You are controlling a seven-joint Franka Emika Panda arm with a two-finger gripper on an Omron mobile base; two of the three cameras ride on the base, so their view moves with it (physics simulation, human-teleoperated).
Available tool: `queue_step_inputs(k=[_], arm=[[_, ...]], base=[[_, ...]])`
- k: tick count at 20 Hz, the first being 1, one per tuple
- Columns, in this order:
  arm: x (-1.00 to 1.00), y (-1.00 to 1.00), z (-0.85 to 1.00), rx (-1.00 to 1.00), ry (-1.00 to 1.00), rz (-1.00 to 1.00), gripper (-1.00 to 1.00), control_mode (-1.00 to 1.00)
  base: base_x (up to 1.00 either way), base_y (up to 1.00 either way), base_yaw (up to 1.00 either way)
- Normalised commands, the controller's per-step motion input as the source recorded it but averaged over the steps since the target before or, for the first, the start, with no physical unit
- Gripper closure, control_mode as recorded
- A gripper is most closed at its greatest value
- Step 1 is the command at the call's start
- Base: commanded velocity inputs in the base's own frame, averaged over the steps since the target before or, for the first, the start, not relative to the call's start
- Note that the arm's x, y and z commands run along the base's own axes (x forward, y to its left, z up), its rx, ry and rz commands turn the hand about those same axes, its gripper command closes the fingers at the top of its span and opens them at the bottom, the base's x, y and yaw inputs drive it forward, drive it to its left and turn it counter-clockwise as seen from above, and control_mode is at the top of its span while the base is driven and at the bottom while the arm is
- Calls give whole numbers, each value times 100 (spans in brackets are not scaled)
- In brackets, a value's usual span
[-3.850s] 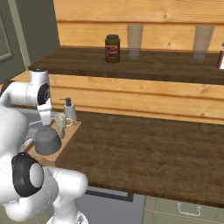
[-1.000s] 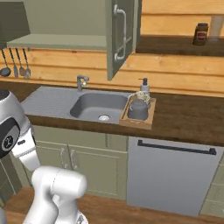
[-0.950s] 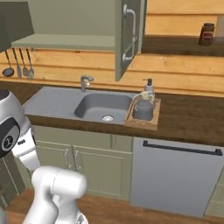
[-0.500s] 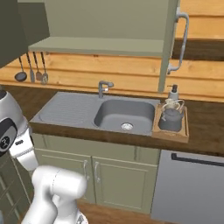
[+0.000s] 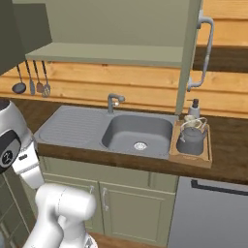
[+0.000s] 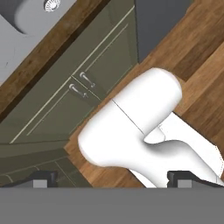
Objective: Pick the kettle from the counter and place it on the tray. Then pick the mug from the cabinet and place it on the tray. Then close the cabinet doors.
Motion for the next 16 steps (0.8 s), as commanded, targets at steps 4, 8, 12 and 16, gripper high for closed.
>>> queue_step_inputs(k=[4,8,12,16], arm=[[0,0,0,0,0,0,-100,100],[0,0,0,0,0,0,-100,100],[0,0,0,0,0,0,-100,100],[0,0,0,0,0,0,-100,100]], base=[[48,0,0],[47,0,2],[48,0,6],[34,0,7]])
